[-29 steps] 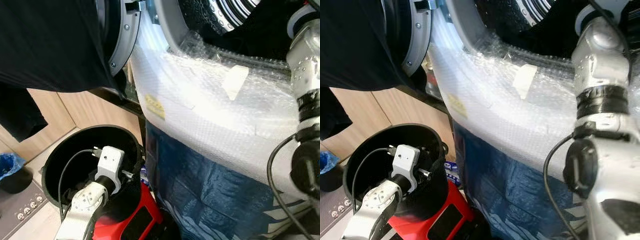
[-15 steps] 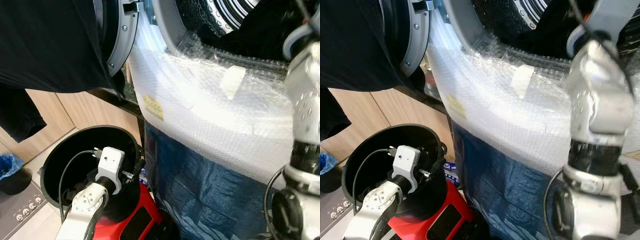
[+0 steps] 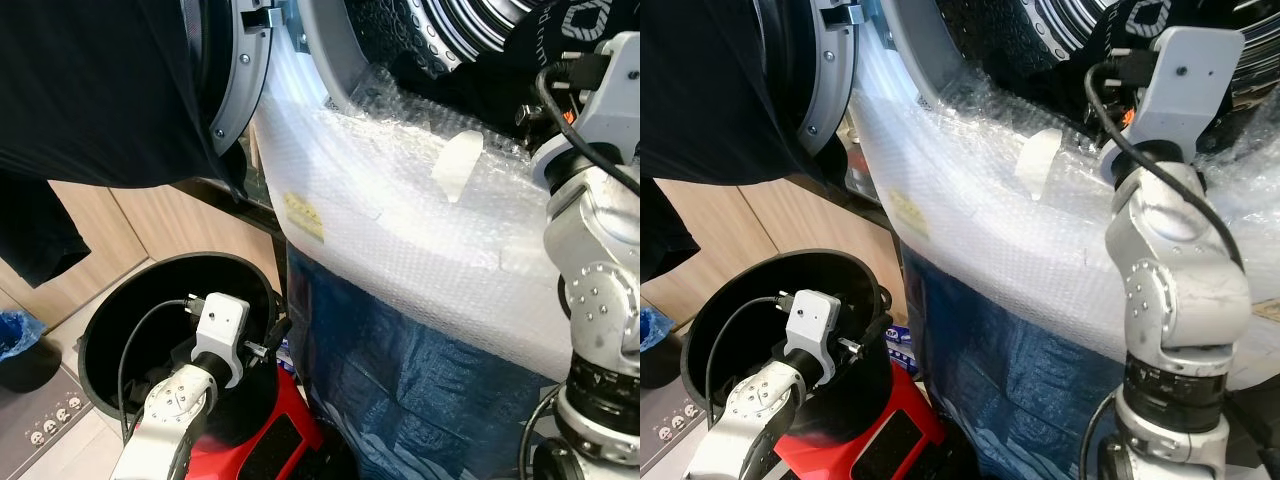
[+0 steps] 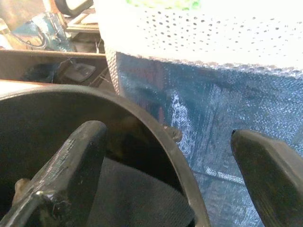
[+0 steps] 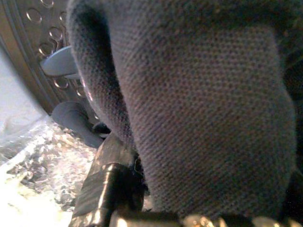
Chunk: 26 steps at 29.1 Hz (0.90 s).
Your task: Clothes washing
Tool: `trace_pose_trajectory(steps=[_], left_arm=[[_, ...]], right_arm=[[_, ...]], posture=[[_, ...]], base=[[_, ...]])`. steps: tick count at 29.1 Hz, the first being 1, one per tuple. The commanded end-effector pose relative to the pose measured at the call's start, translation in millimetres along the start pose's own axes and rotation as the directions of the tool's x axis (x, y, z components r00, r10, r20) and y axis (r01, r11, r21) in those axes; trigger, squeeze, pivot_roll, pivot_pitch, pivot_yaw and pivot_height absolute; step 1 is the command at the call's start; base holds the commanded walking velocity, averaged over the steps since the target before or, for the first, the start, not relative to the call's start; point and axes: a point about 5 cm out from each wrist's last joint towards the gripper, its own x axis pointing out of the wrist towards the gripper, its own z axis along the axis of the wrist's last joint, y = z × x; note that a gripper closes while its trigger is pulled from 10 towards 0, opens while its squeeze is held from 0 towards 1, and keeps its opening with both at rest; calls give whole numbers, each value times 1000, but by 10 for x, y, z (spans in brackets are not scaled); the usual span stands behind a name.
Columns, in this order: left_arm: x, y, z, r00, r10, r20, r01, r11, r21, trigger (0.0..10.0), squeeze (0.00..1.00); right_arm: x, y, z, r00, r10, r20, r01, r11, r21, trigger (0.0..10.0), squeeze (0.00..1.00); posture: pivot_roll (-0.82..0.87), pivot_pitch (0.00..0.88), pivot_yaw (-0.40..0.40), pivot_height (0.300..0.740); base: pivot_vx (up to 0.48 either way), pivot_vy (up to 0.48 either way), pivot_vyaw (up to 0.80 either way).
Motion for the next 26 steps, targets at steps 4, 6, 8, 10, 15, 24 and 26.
trace_pose_trajectory(steps=[4,6,8,10,15,24,26], left_arm=[[3,35,-7,1000,6,-12,-6,1000,2,10000,0],[4,36,-6,1000,6,-11,-5,1000,3,10000,0],[6,33,-4,1000,4,-10,-4,1000,4,10000,0],[7,35,2,1000,6,-8,-6,1000,3,10000,0],[-4,37,-8,1000,11,-11,-11,1000,0,10000,0],[3,50,10,1000,16,-5,-16,1000,2,10000,0],[3,82,34,1000,21,3,-21,1000,11,10000,0]], right_arm=[[-45,150,258,986,91,142,-93,996,13,10000,1000],[-53,182,341,974,111,196,-116,993,12,10000,1000],[-59,209,427,960,124,250,-134,991,23,10000,1000],[-71,240,474,948,148,280,-156,988,7,10000,1000],[-64,232,465,947,152,284,-153,988,-18,10000,1000],[-71,182,485,934,156,323,-156,987,-27,10000,1000],[-92,119,532,917,144,373,-155,988,-2,10000,1000]], posture=[[87,162,74,740],[86,162,75,740],[90,161,73,740],[94,161,71,740],[94,161,67,740],[100,157,64,740],[101,155,64,740]], base=[[0,0,0],[0,0,0],[0,0,0],[0,0,0],[0,0,0],[0,0,0],[0,0,0]])
